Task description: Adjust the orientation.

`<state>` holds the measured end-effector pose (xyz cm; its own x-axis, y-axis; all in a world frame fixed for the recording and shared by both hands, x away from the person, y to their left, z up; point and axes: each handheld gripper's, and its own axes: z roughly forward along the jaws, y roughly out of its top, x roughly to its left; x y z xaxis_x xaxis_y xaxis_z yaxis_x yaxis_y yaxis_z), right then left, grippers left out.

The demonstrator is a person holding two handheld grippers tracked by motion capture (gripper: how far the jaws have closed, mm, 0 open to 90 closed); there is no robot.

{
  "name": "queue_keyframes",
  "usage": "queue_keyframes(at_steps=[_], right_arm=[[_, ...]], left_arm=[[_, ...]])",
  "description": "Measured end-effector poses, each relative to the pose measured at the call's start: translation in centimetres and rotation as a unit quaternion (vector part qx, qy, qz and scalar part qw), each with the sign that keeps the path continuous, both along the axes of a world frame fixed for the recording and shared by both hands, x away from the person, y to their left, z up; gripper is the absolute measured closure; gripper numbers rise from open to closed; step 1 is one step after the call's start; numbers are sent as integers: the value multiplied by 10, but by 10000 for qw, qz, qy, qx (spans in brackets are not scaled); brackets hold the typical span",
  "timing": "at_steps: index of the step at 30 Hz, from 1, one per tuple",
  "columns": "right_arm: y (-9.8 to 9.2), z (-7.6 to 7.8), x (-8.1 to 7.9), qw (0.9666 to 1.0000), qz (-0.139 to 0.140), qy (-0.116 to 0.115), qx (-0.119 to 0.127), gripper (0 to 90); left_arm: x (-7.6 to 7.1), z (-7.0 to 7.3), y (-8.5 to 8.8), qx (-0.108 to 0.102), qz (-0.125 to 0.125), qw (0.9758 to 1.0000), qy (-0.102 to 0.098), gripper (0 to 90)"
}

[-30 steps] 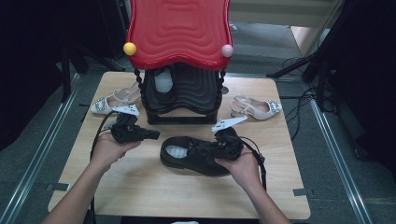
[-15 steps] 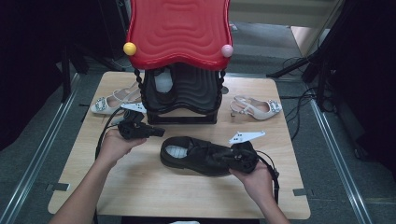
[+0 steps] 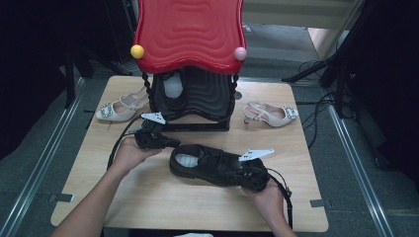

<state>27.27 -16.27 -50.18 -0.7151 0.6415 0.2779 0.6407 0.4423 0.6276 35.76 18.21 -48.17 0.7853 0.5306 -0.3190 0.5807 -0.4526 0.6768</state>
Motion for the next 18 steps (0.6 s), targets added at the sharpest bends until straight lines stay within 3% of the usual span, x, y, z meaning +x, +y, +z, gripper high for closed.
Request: queue_keyframes(at_steps=[9, 18], right_arm=[[1, -1, 3, 10000, 6, -42, -59, 900], [1, -2, 9, 10000, -4, 10, -96, 900]], left_arm=[[-4, 1, -1, 102, -68, 9999, 16, 900], [-9, 0, 1, 18, -139, 9998, 125, 900]])
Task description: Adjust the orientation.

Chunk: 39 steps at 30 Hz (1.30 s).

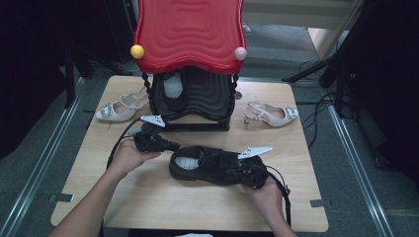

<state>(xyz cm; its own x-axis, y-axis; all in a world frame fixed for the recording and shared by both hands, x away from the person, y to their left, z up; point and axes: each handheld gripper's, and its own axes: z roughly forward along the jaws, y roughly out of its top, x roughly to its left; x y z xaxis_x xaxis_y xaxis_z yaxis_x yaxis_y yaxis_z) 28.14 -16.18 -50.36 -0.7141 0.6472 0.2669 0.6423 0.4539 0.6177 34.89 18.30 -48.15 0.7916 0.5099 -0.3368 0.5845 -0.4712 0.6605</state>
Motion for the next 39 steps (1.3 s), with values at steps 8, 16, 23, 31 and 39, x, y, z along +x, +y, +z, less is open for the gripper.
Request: queue_keyframes(at_steps=[8, 16, 23, 31, 39], right_arm=[[1, 1, 7, 10000, -29, 12, -85, 900], [2, 2, 19, 9999, -71, 74, -123, 900], [1, 3, 31, 9998, -67, 161, -73, 900], [0, 4, 42, 9996, -128, 231, -48, 900], [-7, 7, 43, 9994, -298, 167, 76, 900]], left_arm=[[-11, -2, 2, -92, 30, 9999, 66, 900], [-26, -3, 3, -156, 96, 9997, 168, 900], [-40, -3, -1, -128, -24, 9996, 231, 896], [-57, -6, -13, -286, -293, 9981, 459, 892], [-61, 7, -21, -286, -193, 9994, 66, 884]])
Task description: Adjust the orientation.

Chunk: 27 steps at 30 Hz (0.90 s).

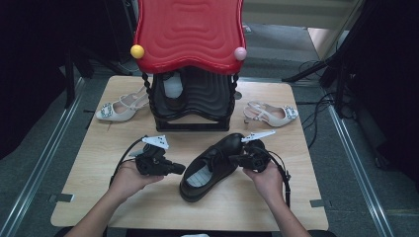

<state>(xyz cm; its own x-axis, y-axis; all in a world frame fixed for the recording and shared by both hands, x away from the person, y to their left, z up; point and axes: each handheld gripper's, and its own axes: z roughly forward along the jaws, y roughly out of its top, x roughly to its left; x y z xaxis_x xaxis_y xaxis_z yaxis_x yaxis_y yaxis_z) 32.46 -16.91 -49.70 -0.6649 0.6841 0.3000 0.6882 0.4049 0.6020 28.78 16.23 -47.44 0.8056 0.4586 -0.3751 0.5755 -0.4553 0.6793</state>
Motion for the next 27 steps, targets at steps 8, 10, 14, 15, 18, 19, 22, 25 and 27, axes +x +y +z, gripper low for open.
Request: queue_keyframes(at_steps=[8, 10, 14, 15, 18, 19, 22, 25, 27], right_arm=[[-7, 2, -10, 9999, -112, 5, -42, 900], [-7, 1, -13, 9999, -121, 18, -53, 900], [-6, -2, -19, 9999, -74, 107, -71, 900], [-5, -3, -20, 9999, -54, 139, -77, 900], [-1, -6, -26, 9998, 27, 178, -108, 900], [0, -7, -27, 9998, 33, 164, -120, 900], [2, -8, -26, 9998, -16, 193, -74, 900], [2, -11, -24, 9996, -39, 276, 24, 900], [3, -11, -23, 9996, -39, 288, 42, 900]], left_arm=[[28, -10, -3, -43, 181, 9997, 154, 900], [34, -16, -7, -75, 212, 9994, 254, 900], [41, -26, -19, 46, 133, 9995, 296, 899], [42, -27, -22, 77, 80, 9995, 308, 898], [42, -30, -31, 176, -21, 9994, 308, 898], [41, -31, -33, 243, -16, 9994, 253, 898], [43, -35, -34, 322, -33, 9991, 273, 899], [41, -37, -34, 250, 33, 9990, 362, 900], [40, -36, -34, 262, 40, 9990, 369, 900]])
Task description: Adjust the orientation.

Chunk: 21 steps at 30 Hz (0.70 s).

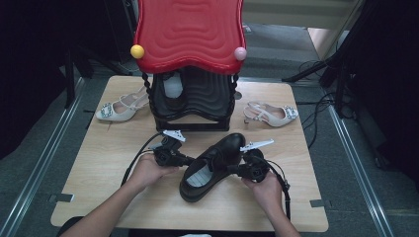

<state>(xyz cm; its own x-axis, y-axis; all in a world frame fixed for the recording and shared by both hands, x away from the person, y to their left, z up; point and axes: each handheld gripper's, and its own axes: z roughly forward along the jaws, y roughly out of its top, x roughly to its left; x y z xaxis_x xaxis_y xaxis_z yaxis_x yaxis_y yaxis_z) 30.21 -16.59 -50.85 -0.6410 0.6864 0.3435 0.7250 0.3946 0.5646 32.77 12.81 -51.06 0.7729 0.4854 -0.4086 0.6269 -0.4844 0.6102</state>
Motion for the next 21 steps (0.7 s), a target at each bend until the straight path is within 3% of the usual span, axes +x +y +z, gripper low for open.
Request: queue_keyframes(at_steps=[4, 13, 18, 21], right_arm=[[2, -1, 3, 10000, 29, 31, 59, 900], [12, 0, 8, 9999, 121, -85, -60, 900], [15, 1, 14, 9997, 180, -112, -114, 900], [16, 2, 18, 9997, 140, -111, -149, 900]], left_arm=[[-2, -1, 3, -44, 65, 9999, 108, 900], [-19, -1, 8, -35, 85, 9999, 134, 900], [-26, -4, 8, -192, 173, 9993, 265, 900], [-30, -5, 3, -233, 224, 9992, 223, 900]])
